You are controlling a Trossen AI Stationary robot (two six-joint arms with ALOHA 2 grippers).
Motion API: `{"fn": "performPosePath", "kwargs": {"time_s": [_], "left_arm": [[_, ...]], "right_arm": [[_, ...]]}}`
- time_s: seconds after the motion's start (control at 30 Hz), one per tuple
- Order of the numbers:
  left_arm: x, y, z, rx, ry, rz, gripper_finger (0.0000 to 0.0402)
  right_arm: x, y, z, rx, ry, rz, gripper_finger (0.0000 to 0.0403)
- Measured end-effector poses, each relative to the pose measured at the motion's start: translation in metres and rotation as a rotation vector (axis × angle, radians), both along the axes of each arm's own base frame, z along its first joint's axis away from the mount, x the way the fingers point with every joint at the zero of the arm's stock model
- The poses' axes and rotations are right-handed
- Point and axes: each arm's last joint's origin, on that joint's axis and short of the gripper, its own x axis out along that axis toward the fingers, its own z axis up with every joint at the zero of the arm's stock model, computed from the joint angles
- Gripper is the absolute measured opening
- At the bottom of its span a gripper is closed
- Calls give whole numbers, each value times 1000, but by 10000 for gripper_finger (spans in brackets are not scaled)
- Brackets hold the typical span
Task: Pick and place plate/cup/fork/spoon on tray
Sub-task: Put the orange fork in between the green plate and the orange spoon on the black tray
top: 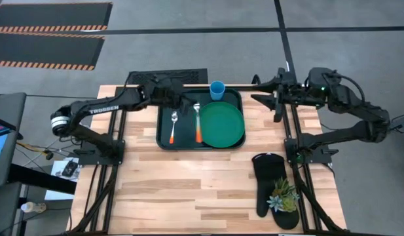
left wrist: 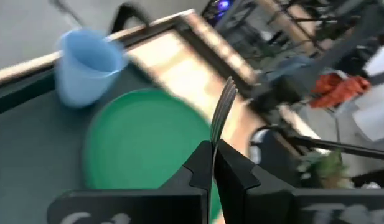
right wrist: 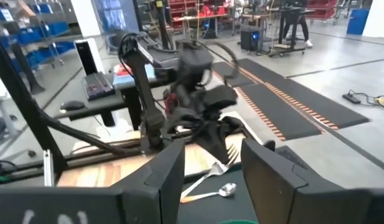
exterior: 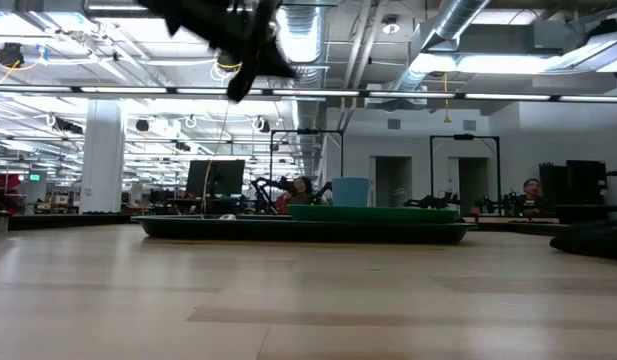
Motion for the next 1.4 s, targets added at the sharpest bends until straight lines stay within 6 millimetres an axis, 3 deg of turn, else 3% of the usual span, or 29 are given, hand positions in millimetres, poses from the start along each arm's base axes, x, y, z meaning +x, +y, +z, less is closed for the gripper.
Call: {"fn": "performPosePath", "kwargs": {"time_s": [0.23, 0.37, 0.47, 0.87, 1.27, 1.4], "left_arm": [[-43, 37, -78, -118, 57, 57, 0], [-66, 49, -115, -170, 63, 67, 0], [-73, 59, -132, -205, 55, 47, 0], [-54, 89, -174, -271, 62, -53, 0], [-51, 88, -180, -255, 142, 23, 0], [-49, 84, -172, -234, 141, 41, 0]], "right_arm": [[-3, -2, 1, -34, 0, -17, 179], [2, -10, -2, -42, 21, -74, 175], [9, -17, -4, -15, 31, -109, 173], [29, -32, -15, 11, 97, -157, 172], [30, -32, -16, -6, 104, -151, 172], [29, -32, -16, -10, 105, -151, 172]]}}
